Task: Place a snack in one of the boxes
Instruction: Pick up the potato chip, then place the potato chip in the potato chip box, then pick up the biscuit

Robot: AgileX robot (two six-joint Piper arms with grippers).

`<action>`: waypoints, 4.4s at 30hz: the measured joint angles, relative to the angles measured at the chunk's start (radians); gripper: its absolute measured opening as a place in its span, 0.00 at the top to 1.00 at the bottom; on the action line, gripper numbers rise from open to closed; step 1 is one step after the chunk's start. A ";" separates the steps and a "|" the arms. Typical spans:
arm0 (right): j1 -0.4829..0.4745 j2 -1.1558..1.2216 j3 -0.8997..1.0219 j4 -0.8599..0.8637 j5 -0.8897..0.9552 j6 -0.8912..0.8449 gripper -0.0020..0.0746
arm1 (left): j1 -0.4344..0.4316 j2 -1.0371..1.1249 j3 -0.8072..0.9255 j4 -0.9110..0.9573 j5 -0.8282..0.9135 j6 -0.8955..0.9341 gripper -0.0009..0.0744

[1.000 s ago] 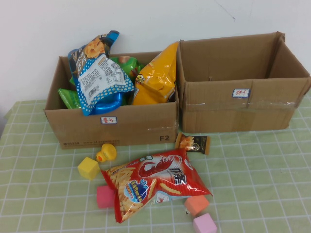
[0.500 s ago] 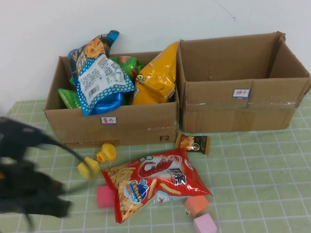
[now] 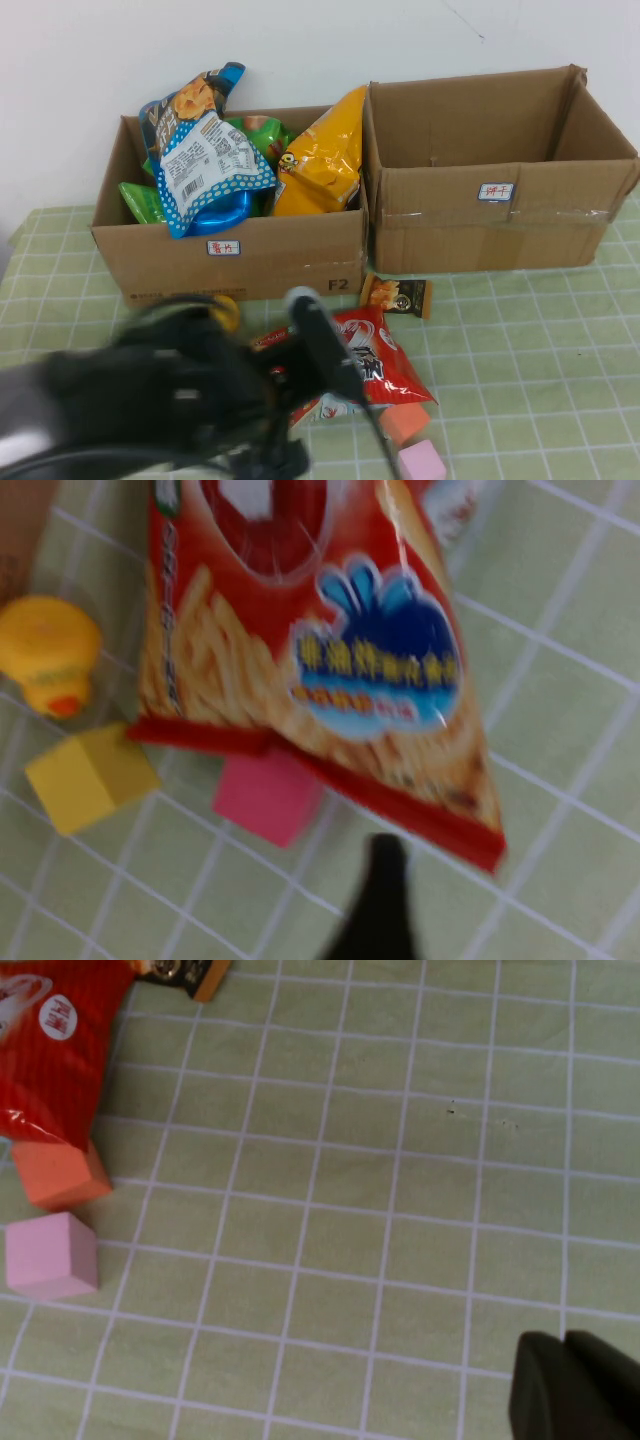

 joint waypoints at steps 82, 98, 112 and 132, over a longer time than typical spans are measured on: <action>0.000 0.000 0.000 0.052 -0.012 -0.010 0.98 | 0.183 0.469 -0.817 0.954 -0.015 -0.211 0.58; 0.000 0.000 0.000 0.052 -0.012 -0.010 0.98 | 0.231 0.525 -0.817 1.013 -0.032 -0.441 0.23; 0.000 0.000 0.000 0.080 -0.012 -0.015 0.98 | 0.187 0.515 -0.821 1.009 0.257 -0.404 0.23; 0.021 0.000 0.000 0.315 0.012 -0.401 0.98 | 0.211 0.156 -0.825 -0.326 0.159 0.074 0.98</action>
